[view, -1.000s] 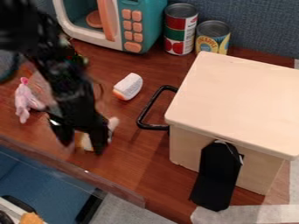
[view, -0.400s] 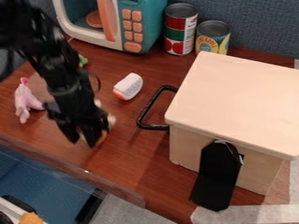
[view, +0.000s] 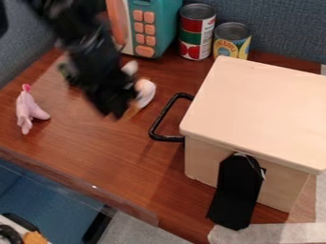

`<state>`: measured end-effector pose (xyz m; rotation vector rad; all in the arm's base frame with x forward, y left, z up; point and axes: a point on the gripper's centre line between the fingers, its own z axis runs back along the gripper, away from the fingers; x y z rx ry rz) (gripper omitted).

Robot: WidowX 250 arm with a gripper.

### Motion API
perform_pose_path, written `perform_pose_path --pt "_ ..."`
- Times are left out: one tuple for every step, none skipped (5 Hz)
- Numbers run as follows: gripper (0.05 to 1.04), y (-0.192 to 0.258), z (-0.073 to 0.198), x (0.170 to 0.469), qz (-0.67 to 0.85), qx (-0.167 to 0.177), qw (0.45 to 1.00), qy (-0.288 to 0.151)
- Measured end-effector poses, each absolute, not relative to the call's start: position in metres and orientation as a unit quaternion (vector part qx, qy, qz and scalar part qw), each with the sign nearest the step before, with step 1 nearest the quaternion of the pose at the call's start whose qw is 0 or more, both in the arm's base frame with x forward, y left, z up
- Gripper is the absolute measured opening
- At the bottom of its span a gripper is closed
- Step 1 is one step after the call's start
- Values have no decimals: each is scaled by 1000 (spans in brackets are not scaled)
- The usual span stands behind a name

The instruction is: Places a toy puppy on the drawer

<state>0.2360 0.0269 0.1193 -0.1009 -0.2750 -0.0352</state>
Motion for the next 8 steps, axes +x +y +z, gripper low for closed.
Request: perform_pose_path --pt "211 -14 149 244 -61 -66 983 -157" --pt "210 -43 155 248 -84 -73 982 -154" --pt "210 -63 135 258 -97 -60 986 -118" --pt "263 -70 117 272 -92 -53 990 -95" --pt "529 -69 111 278 -92 -49 991 -89" --pt "842 -64 118 276 -80 -34 992 -86" --pt "1014 -63 160 272 -67 -42 989 -126" --pt "1009 -48 193 259 -28 -18 989 -144"
